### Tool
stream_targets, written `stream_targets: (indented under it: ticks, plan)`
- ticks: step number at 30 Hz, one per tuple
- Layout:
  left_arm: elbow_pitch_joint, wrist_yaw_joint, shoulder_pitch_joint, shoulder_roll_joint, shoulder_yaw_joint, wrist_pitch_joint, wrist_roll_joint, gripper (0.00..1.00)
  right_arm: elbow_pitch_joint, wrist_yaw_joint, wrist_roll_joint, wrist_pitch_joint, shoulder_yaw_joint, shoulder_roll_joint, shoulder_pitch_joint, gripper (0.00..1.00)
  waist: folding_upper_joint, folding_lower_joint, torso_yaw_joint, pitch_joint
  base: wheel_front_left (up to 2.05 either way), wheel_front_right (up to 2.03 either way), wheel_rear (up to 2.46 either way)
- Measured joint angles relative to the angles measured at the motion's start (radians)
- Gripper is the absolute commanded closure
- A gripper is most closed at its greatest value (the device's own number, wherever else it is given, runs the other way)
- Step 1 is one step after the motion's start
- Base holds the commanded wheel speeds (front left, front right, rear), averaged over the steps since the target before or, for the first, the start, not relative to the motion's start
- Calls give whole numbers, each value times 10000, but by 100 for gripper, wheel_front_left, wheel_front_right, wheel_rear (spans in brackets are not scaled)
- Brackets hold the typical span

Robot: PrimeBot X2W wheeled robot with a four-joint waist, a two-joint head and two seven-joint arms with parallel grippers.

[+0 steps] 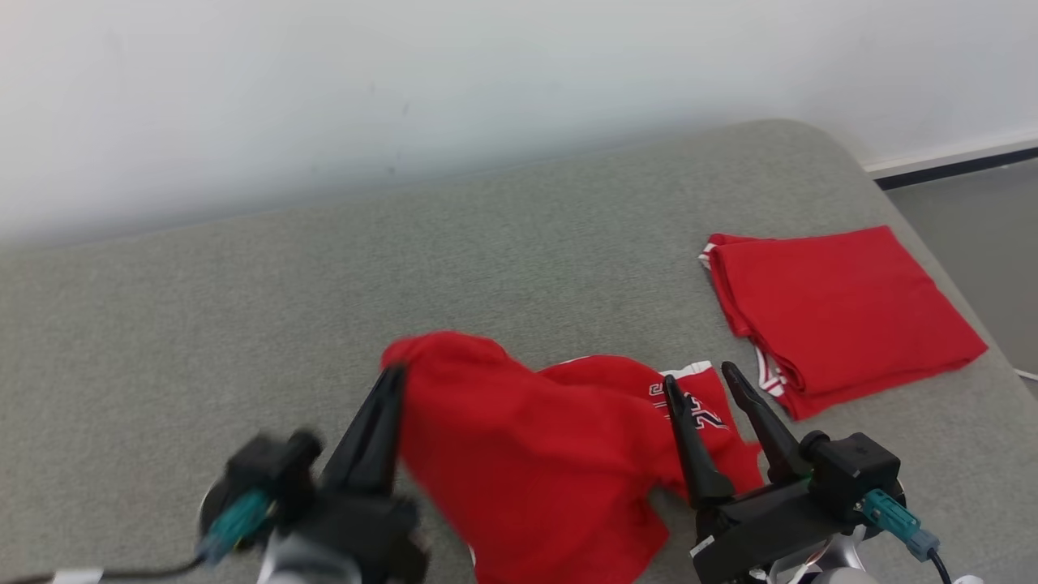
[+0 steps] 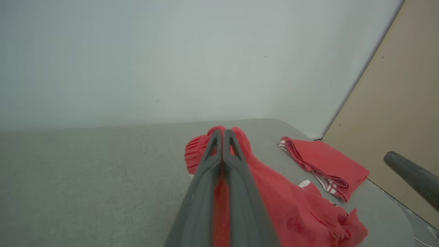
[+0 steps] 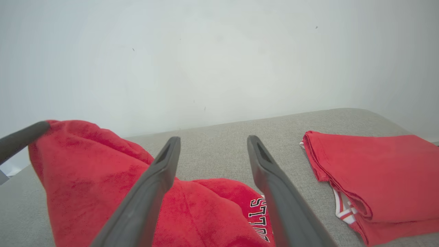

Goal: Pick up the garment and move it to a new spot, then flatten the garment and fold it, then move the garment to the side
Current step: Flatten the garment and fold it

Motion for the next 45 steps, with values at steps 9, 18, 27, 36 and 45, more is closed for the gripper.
stream_targets:
  ticks: [9,18,27,36,45]
  plan:
    - [-316,1035,3807,1344,589,1559,-1406,100,-61,0,-69,86,-77,0,39,0,0,0,775,236,0,0,0]
    - [-1392,1137,4228,1440,861,3095,-2744,0,-13,0,-69,132,4,0,-32,0,0,0,1437,273,0,0,0]
    - [-2650,1139,2538,2071,1400,3540,-2512,0,113,0,-67,132,65,2,-47,0,0,0,1199,138,0,0,0]
    - [401,623,225,1133,-153,4040,-1394,0,105,0,-12,25,123,2,-237,0,0,0,517,320,0,0,0]
    - [1841,67,-322,539,-564,3106,-1112,0,167,0,-31,-90,-127,-8,-214,0,0,1,-75,525,0,0,0]
